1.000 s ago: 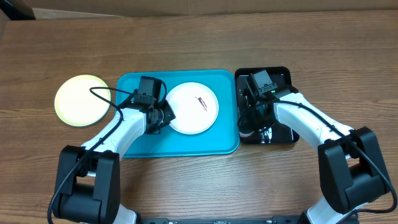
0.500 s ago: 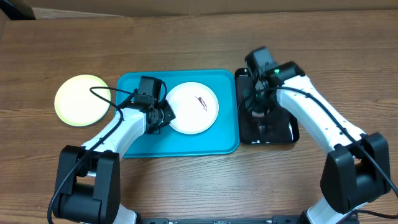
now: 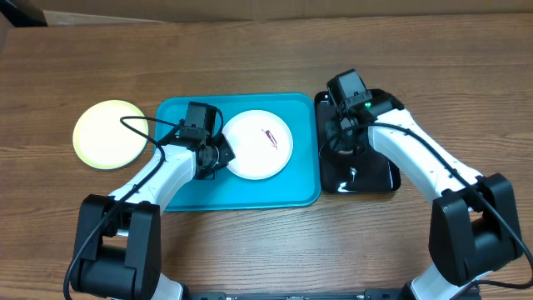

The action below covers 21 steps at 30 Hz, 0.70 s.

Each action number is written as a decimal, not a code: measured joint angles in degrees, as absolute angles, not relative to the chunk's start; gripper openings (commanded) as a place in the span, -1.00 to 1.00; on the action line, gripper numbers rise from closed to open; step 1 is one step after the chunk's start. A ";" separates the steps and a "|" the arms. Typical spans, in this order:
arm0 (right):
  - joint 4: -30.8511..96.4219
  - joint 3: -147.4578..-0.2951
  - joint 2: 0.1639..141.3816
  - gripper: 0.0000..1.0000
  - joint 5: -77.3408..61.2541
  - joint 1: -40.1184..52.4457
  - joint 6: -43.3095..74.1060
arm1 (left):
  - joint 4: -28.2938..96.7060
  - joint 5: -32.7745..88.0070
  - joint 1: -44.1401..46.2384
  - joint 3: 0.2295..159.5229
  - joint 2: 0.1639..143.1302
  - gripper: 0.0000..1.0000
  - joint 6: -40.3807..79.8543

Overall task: Clean dirty plates on tray and stack at the side
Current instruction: 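Carry the sponge to the white plate with the right gripper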

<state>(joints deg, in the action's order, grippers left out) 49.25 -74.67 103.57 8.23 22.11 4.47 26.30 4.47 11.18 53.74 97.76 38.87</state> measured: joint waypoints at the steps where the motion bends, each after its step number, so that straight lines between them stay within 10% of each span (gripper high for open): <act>1: 48.93 -74.26 103.59 -0.93 8.23 22.11 4.49 | 26.30 4.47 11.18 53.74 97.78 -0.92 38.89; 21: 51.62 -92.68 103.70 -0.93 -10.11 23.24 4.49 | 26.04 4.40 11.66 53.74 97.78 -0.92 38.89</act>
